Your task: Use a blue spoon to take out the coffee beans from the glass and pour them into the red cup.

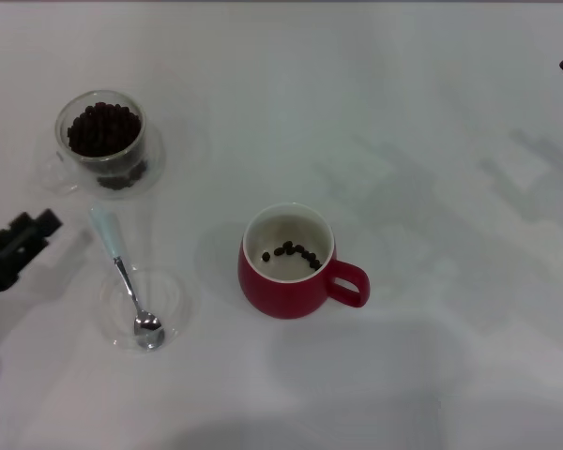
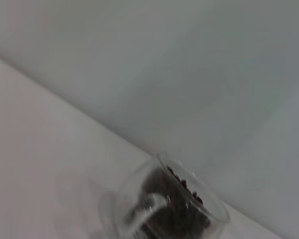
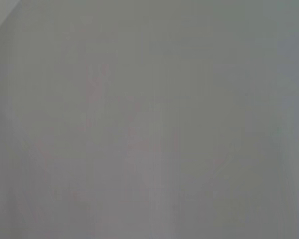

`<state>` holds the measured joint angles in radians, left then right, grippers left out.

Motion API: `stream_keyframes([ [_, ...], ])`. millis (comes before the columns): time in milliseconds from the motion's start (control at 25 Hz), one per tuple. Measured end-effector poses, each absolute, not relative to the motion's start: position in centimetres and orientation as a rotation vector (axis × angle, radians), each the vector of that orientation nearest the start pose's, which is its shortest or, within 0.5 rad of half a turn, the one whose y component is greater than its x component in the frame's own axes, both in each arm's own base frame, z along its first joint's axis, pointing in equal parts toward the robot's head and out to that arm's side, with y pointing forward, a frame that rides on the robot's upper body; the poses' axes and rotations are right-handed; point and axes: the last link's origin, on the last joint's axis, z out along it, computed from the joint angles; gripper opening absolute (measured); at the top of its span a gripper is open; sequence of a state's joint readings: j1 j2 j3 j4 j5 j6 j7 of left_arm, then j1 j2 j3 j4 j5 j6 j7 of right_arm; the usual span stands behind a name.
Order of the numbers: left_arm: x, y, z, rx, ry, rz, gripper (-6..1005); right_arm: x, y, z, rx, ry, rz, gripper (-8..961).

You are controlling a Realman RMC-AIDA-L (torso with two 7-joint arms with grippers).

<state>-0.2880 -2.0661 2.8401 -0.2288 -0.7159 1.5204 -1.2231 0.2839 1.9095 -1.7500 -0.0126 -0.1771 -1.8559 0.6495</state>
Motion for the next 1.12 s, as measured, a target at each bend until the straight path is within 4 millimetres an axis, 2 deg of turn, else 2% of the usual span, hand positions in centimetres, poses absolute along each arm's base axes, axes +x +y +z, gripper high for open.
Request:
stream_keyframes([
  [80,-37.6,22.1,-0.5,-1.961,-1.238,-1.008,542,33.0,23.4,5.4,-1.936,0.378,1.240,695],
  [120,-37.8,22.0,0.6,-1.975,-1.160,-0.992,544,32.9,23.4,5.4,-1.933,0.374,1.244,695],
  [200,-37.8,22.0,0.6,-1.975,-1.160,-0.992,549,32.8,23.5,5.4,-1.924,0.365,1.249,695],
  [240,-37.9,21.8,2.4,-1.998,-0.996,-0.955,551,32.8,23.5,5.4,-1.916,0.355,1.247,695],
  [320,-38.4,21.6,3.9,-1.969,-0.886,-0.908,555,32.7,23.4,5.5,-1.897,0.335,1.245,695],
  [480,-40.0,20.8,6.4,-1.838,-0.742,-0.805,558,33.1,22.8,6.1,-1.830,0.322,1.241,695],
  [680,-41.6,19.0,9.8,-1.634,-0.650,-0.740,556,34.7,21.6,7.1,-1.711,0.361,1.185,695],
  [840,-42.2,18.0,11.2,-1.510,-0.613,-0.730,560,35.9,20.9,7.4,-1.654,0.399,1.133,695],
  [1120,-41.9,18.2,11.2,-1.466,-0.594,-0.750,561,36.4,20.5,7.5,-1.607,0.381,1.075,695],
])
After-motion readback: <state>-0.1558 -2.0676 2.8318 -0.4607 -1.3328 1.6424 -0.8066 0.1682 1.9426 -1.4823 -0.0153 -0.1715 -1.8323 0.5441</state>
